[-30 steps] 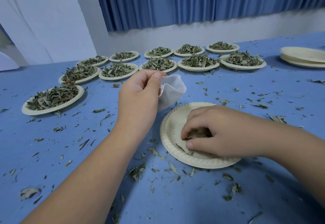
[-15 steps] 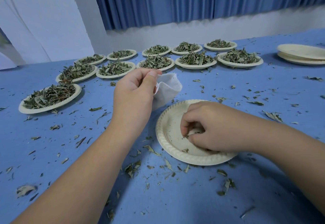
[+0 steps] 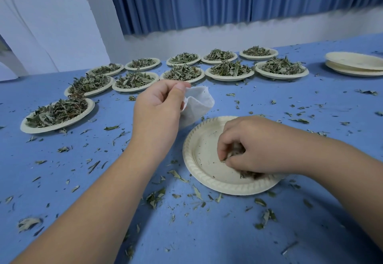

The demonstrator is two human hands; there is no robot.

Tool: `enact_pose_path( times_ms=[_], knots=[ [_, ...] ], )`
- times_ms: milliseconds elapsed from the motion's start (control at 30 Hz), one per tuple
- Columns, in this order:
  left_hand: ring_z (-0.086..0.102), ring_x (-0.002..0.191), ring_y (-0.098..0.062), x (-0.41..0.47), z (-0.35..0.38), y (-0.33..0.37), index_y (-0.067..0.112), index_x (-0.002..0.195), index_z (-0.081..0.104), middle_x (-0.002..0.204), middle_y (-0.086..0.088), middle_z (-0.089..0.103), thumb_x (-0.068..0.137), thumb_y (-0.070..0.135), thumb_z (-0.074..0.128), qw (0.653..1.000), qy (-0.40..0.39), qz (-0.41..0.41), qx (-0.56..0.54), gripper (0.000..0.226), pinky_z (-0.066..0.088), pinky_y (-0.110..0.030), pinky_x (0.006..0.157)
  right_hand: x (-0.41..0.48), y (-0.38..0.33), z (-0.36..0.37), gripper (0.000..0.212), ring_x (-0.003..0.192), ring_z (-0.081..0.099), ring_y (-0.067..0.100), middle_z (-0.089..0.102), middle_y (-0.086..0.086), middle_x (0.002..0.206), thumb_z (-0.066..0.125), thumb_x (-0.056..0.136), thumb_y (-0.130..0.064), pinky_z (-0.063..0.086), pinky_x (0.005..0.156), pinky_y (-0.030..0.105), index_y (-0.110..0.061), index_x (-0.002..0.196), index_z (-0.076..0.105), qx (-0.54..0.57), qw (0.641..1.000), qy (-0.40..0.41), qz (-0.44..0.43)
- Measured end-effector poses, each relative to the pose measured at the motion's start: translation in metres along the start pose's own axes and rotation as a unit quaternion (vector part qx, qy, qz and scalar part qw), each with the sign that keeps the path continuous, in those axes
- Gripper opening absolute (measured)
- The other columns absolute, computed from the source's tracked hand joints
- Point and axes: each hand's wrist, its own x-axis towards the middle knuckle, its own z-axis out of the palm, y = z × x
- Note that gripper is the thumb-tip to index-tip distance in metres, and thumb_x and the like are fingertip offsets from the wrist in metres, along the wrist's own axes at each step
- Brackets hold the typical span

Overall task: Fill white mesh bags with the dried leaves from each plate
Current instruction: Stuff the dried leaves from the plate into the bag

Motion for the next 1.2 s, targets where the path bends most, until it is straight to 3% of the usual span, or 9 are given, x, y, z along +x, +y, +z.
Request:
enact_pose_path(
  times_ms=[200,367,467,600,1000,1133,1200],
  knots=[
    [0.039,0.043,0.0,-0.001,0.001,0.001,0.024,0.082,0.072,0.052,0.015,0.047,0.098,0.018,0.054,1.0,0.001,-0.004,0.0,0.025,0.032,-0.01,0.043,-0.01,0.014,-0.028,0.009,0.093,0.053,-0.012,0.059,-0.033,0.099,0.067,0.079,-0.042,0.046,0.084,0.023,-0.05,0.084,0.067,0.05,0.998,-0.008,0.033],
    [0.038,0.043,-0.001,-0.001,0.001,0.003,0.026,0.079,0.071,0.051,0.015,0.046,0.098,0.018,0.054,1.0,-0.003,-0.003,-0.001,0.026,0.031,-0.011,0.043,-0.024,0.016,-0.044,0.043,0.115,0.044,-0.009,0.04,-0.046,0.123,0.068,0.08,-0.044,0.038,0.101,0.03,-0.071,0.107,0.049,0.045,0.987,-0.149,0.049],
    [0.037,0.043,-0.001,-0.002,0.001,0.003,0.026,0.079,0.07,0.05,0.015,0.045,0.098,0.018,0.054,1.0,-0.005,0.001,0.006,0.026,0.03,-0.015,0.045,-0.025,0.013,-0.039,0.057,0.123,0.035,-0.013,0.03,-0.048,0.129,0.07,0.082,-0.037,0.033,0.102,0.024,-0.075,0.113,0.04,0.015,0.983,-0.174,0.047],
    [0.038,0.044,-0.002,-0.001,0.0,0.002,0.027,0.081,0.071,0.051,0.015,0.045,0.098,0.019,0.053,1.0,-0.004,0.002,0.019,0.026,0.029,-0.021,0.049,-0.022,0.011,-0.03,0.058,0.123,0.034,-0.008,0.031,-0.041,0.133,0.07,0.083,-0.036,0.033,0.104,0.026,-0.069,0.121,0.042,-0.027,0.986,-0.159,0.046],
    [0.04,0.047,-0.001,-0.001,0.0,0.0,0.028,0.081,0.071,0.052,0.017,0.048,0.098,0.019,0.054,1.0,-0.005,0.003,0.014,0.027,0.031,-0.015,0.047,-0.021,-0.005,-0.021,0.051,0.119,0.043,0.005,0.046,-0.024,0.127,0.069,0.085,-0.034,0.042,0.097,0.03,-0.055,0.127,0.049,-0.107,0.986,-0.123,0.032],
    [0.039,0.045,-0.001,-0.001,0.001,0.0,0.028,0.081,0.07,0.051,0.015,0.047,0.098,0.018,0.054,1.0,-0.006,0.005,0.015,0.026,0.031,-0.014,0.045,-0.018,-0.012,-0.018,0.049,0.115,0.05,0.01,0.05,-0.017,0.125,0.061,0.091,-0.028,0.045,0.088,0.026,-0.048,0.134,0.047,-0.158,0.975,-0.154,0.026],
    [0.039,0.045,-0.001,-0.001,0.001,0.001,0.027,0.081,0.07,0.051,0.015,0.047,0.098,0.018,0.054,1.0,-0.008,0.005,0.01,0.026,0.031,-0.012,0.045,-0.015,-0.012,-0.015,0.049,0.112,0.052,0.011,0.053,-0.015,0.123,0.058,0.094,-0.024,0.043,0.075,0.019,-0.044,0.137,0.045,-0.185,0.969,-0.163,0.019]
  ],
)
